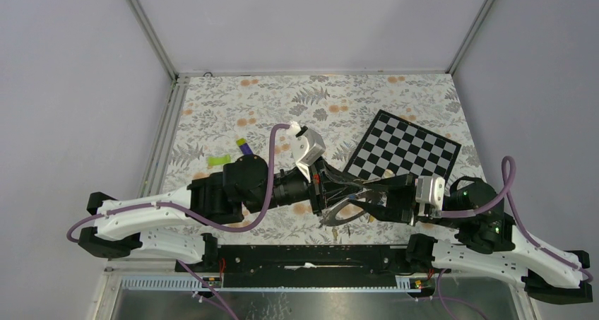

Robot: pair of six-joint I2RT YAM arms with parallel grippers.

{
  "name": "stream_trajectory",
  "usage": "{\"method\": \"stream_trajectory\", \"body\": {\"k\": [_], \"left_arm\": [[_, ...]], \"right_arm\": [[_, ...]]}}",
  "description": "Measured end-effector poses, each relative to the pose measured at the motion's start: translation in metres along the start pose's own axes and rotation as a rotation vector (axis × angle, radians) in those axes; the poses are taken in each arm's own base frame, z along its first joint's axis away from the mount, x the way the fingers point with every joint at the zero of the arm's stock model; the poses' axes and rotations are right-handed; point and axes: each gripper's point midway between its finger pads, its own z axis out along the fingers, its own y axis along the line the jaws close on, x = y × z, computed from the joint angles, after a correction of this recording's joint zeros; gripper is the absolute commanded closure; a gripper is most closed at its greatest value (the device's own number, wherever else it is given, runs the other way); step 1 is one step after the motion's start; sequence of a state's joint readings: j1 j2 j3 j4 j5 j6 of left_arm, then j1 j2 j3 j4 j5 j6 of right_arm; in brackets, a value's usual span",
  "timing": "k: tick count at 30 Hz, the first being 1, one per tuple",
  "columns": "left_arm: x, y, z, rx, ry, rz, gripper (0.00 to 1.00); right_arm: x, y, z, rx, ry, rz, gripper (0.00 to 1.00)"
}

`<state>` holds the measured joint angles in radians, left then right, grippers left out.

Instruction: Remove the keys from the keyring

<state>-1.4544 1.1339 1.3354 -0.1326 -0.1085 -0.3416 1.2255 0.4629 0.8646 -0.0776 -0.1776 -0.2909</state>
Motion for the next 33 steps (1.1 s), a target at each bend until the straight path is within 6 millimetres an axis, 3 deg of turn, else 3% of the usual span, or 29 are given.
{"method": "stream_trajectory", "body": {"k": [23, 28, 33], "left_arm": [[-0.001, -0.006, -0.001, 0.03, 0.001, -0.007, 1.0], [-0.007, -0.006, -0.001, 0.029, -0.025, -0.011, 1.0], [-0.018, 0.001, -0.009, -0.004, -0.095, -0.027, 1.0]], "right_arm": [[-0.003, 0.004, -0.006, -0.003, -0.026, 0.045, 0.5], [-0.006, 0.002, -0.007, 0.006, -0.039, 0.046, 0.32], [-0.024, -0.003, -0.016, 0.036, -0.115, 0.031, 0.31]]}}
